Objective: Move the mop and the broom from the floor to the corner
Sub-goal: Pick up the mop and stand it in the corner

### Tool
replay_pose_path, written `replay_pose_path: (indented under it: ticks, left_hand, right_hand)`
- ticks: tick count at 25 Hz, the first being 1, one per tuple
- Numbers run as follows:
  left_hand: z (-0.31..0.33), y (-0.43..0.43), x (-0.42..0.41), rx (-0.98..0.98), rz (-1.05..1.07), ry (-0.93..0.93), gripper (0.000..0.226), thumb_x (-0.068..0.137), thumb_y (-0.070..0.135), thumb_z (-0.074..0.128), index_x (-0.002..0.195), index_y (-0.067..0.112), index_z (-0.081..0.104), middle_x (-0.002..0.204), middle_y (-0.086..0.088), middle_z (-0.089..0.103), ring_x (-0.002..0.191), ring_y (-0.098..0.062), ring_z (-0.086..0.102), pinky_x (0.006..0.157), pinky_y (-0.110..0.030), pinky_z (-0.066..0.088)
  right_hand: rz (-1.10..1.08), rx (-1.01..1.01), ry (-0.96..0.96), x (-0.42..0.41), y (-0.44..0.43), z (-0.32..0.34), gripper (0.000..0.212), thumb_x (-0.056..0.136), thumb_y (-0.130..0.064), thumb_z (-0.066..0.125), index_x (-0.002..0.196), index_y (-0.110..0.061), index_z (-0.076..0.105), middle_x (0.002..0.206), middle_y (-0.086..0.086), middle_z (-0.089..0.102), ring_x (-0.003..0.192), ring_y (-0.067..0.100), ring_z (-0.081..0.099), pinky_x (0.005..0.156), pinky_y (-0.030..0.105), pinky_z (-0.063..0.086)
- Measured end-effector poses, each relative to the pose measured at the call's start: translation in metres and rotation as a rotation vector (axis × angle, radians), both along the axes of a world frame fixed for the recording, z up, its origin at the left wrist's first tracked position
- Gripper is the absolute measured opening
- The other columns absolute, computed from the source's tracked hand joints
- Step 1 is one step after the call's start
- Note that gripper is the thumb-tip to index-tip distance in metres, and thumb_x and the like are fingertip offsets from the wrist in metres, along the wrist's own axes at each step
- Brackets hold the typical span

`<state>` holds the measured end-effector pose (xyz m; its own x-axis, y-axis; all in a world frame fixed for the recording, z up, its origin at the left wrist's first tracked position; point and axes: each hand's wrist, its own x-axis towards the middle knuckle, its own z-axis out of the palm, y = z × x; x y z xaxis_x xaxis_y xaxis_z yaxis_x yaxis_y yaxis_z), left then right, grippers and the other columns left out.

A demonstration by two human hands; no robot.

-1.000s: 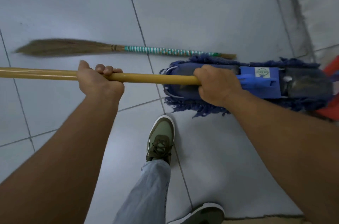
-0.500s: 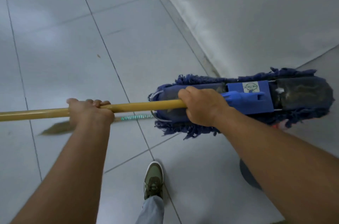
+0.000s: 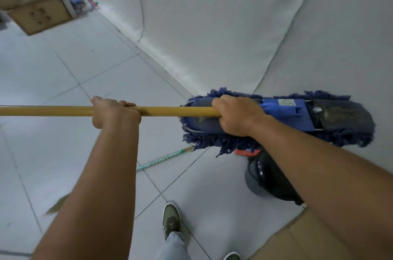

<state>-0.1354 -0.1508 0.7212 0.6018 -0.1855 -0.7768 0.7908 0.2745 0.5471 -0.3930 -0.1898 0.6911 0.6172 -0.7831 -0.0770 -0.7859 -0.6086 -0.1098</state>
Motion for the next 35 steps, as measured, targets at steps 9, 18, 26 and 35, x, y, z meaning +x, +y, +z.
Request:
replay_pose_path:
  ticks: [9,18,26,35]
  left_hand:
    - [0.121,0.013,-0.164,-0.354,-0.376,-0.303,0.023,0.085,0.023,0.058,0.107,0.014,0.058,0.064,0.001,0.053,0.044,-0.017,0.054,0.049,-0.024,0.047]
    - [0.204,0.018,-0.321,-0.835,-0.979,-0.465,0.017,0.092,0.03,0.057,0.088,0.015,0.049,0.051,0.004,0.047,0.042,-0.013,0.043,0.046,-0.028,0.042]
    - [0.239,0.065,-0.432,-1.277,-1.566,-0.349,0.027,0.094,0.038,0.053,0.083,0.014,0.047,0.056,0.0,0.054,0.047,-0.017,0.05,0.051,-0.031,0.047]
    - [0.277,0.23,-0.571,-1.641,-1.958,-0.22,0.027,0.098,0.037,0.045,0.084,0.014,0.051,0.057,0.002,0.052,0.048,-0.016,0.048,0.051,-0.032,0.047]
  right_hand:
    - [-0.349,-0.124,-0.207,-0.147,0.1,0.07,0.008,0.081,-0.011,0.047,0.088,-0.013,0.042,0.092,0.018,0.059,0.074,0.038,0.056,0.057,0.036,0.035]
    - [-0.834,-0.141,-0.424,-0.241,0.192,0.101,0.018,0.077,-0.017,0.051,0.077,-0.026,0.036,0.066,-0.006,0.043,0.059,0.023,0.043,0.054,0.033,0.034]
    - [-1.287,-0.308,-0.605,-0.289,0.287,0.097,0.029,0.075,-0.019,0.058,0.062,-0.03,0.034,0.05,-0.004,0.036,0.041,0.011,0.031,0.043,0.03,0.029]
    - [-1.648,-0.526,-0.727,-0.359,0.453,0.083,0.015,0.088,-0.031,0.06,0.075,-0.029,0.053,0.052,-0.004,0.05,0.048,0.011,0.049,0.046,0.014,0.04]
